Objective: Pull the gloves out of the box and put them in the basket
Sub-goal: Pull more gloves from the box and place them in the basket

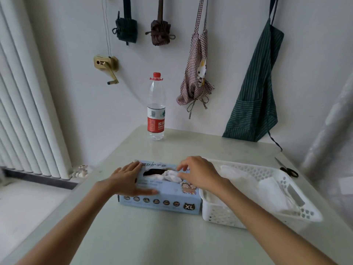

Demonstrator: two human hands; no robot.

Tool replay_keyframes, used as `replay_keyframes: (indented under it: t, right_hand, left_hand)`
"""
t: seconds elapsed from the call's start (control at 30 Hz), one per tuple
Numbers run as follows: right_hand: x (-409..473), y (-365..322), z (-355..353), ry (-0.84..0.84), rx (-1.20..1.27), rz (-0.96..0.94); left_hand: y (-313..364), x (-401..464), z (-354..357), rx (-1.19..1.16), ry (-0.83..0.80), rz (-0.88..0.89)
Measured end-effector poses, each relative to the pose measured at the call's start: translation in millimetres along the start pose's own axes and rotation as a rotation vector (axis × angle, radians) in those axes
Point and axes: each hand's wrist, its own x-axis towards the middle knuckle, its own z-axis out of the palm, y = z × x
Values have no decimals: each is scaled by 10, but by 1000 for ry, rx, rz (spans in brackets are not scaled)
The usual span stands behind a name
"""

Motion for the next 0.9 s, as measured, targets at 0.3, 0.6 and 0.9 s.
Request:
replay_keyframes:
  t: [0.3,0.6,0.9]
  right_hand:
    - [387,-134,40,0,197,55]
    - [468,-214,-395,10,366,-3]
    - [383,-250,-512,1,437,6]
  left_hand:
    - [23,-5,12,-62,-2,-8]
    - [4,-3,27,-88,-10,-16]
    - [278,-53,-399,-683,241,324]
